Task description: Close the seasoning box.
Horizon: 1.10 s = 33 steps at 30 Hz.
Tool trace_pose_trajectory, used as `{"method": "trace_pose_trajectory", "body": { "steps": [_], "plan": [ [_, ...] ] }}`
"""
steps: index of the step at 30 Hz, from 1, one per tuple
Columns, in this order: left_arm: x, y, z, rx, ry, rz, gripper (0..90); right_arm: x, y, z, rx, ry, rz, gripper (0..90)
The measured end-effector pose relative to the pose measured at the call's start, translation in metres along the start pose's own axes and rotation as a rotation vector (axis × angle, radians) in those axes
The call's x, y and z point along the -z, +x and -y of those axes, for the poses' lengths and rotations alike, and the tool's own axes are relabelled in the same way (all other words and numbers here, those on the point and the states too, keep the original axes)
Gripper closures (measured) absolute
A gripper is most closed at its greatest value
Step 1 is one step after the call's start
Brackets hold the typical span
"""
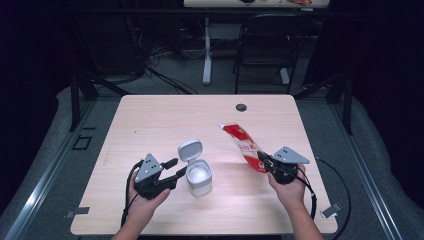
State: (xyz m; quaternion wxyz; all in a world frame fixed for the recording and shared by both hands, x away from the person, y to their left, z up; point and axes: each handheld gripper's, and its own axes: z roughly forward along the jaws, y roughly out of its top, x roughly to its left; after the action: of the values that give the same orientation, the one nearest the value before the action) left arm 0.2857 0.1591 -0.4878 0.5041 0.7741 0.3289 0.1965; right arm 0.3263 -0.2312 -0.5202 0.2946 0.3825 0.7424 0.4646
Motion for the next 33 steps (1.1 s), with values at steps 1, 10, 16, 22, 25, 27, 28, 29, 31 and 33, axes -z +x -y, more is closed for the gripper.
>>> {"method": "trace_pose_trajectory", "body": {
  "steps": [1, 10, 16, 22, 25, 27, 28, 29, 31, 33],
  "plan": [
    [0.000, 0.000, 0.000, 0.001, -0.004, -0.001, 56.3, 0.001, -0.001, 0.001, 0.001, -0.002, 0.000, 89.4],
    [0.001, 0.000, 0.000, 0.000, -0.006, -0.005, 56.1, 0.002, 0.000, 0.006, 0.032, 0.025, -0.006, 89.1],
    [0.001, 0.001, 0.001, -0.001, -0.001, -0.003, 56.0, 0.005, -0.004, 0.009, 0.026, 0.038, 0.001, 88.6],
    [0.002, 0.002, 0.002, 0.004, -0.003, -0.007, 56.0, 0.007, -0.006, 0.010, 0.021, 0.043, 0.006, 87.8],
    [0.002, 0.002, 0.002, 0.004, -0.005, -0.010, 56.0, 0.008, -0.006, 0.011, 0.028, 0.053, 0.004, 87.5],
    [0.003, 0.003, 0.002, 0.008, -0.003, -0.008, 55.9, 0.009, -0.006, 0.011, 0.036, 0.064, 0.000, 87.0],
    [0.003, 0.003, 0.003, 0.005, -0.002, -0.011, 55.8, 0.010, -0.006, 0.012, 0.039, 0.068, -0.001, 86.7],
    [0.003, 0.003, 0.003, 0.005, -0.001, -0.012, 55.9, 0.010, -0.006, 0.012, 0.043, 0.073, -0.001, 86.5],
    [0.003, 0.003, 0.003, 0.002, -0.001, -0.011, 55.7, 0.010, -0.006, 0.013, 0.046, 0.086, -0.007, 86.1],
    [0.003, 0.003, 0.002, 0.001, 0.001, -0.011, 55.7, 0.011, -0.007, 0.014, 0.053, 0.099, -0.007, 85.5]
  ]
}}
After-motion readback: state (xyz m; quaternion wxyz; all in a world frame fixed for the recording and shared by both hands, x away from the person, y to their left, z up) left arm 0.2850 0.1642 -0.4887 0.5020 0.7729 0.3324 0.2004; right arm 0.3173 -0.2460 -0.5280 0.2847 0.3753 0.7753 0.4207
